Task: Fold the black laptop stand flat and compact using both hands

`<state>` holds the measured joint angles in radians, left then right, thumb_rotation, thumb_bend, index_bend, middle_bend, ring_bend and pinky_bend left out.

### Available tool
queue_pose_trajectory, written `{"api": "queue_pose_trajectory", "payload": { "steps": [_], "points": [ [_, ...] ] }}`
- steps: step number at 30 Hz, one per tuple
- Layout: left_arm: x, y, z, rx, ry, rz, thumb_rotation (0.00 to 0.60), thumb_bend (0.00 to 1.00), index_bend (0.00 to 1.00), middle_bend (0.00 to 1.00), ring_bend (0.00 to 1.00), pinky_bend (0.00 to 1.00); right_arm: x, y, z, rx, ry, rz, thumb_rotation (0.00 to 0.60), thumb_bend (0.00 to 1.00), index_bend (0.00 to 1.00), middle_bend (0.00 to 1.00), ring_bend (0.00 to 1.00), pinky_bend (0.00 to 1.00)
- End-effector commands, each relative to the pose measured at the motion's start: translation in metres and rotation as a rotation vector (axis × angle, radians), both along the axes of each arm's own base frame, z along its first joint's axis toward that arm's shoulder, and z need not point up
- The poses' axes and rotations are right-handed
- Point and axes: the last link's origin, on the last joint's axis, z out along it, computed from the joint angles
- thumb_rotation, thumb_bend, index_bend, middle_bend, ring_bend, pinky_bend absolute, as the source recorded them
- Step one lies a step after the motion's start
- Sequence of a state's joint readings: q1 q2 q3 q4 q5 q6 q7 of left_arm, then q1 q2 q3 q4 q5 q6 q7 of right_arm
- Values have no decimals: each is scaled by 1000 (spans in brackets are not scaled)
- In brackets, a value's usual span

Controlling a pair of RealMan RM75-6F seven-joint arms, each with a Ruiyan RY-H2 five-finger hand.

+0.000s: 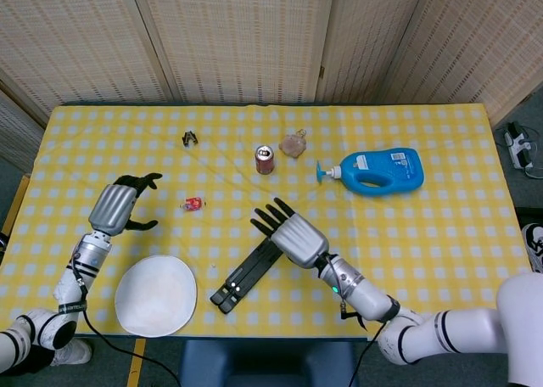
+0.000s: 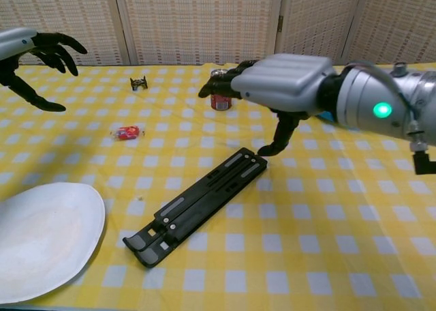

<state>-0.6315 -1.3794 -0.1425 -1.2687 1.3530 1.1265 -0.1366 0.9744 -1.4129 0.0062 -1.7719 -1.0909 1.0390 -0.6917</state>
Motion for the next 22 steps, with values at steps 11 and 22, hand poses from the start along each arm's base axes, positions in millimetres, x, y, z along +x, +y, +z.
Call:
{"api": "queue_pose_trajectory", "payload": {
  "steps": [11,22],
  "points": [
    [-48,-58,60,183,-3,113,600,33,110,200,143,59,-111,55,122,-275,-49,-245,600,256,0,2,35,0],
    [-85,-136,81,276,-1,194,600,33,88,173,121,14,-180,108,159,-442,-134,-367,600,256,0,0,3,0]
  ]
}}
